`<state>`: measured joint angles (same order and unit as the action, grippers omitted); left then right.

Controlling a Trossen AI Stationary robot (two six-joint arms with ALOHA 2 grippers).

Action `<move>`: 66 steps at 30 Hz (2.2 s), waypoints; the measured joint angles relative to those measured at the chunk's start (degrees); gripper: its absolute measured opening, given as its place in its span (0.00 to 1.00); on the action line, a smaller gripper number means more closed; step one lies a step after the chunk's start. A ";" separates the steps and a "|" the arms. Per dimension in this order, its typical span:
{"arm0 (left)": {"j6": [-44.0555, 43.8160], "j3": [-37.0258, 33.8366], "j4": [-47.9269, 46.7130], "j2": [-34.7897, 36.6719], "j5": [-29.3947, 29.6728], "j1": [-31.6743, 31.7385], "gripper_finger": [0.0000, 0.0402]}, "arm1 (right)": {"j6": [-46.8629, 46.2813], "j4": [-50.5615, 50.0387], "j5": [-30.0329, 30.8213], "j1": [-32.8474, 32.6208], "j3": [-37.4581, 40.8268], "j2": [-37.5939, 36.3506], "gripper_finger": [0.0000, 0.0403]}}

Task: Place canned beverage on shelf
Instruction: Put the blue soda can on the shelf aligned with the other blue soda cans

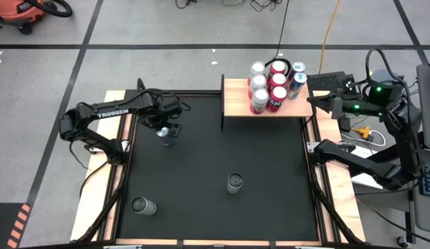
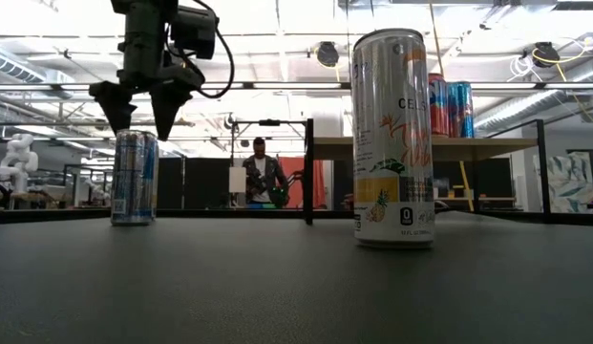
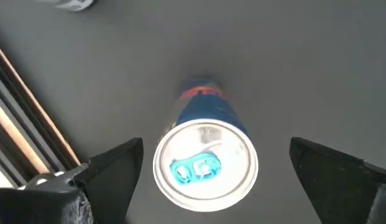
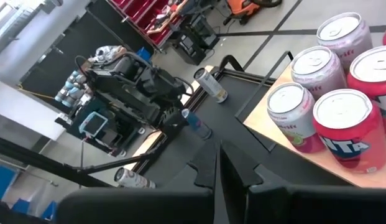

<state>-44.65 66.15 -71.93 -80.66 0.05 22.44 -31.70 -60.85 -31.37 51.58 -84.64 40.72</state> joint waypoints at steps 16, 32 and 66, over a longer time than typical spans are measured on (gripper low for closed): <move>0.03 0.04 -0.48 -0.61 -2.37 2.59 0.78 | -3.15 0.93 1.55 0.02 0.00 -1.42 0.00; 0.40 0.06 -1.00 -0.59 -2.49 2.18 0.61 | -2.25 1.70 1.74 0.02 0.00 -2.77 0.00; -1.49 0.07 -2.40 -2.62 -3.88 2.16 0.74 | 0.04 1.30 1.76 0.02 0.00 -2.79 0.00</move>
<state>-46.14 66.22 -74.33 -83.29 -3.83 24.60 -31.66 -59.55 -29.61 51.59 -84.64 37.93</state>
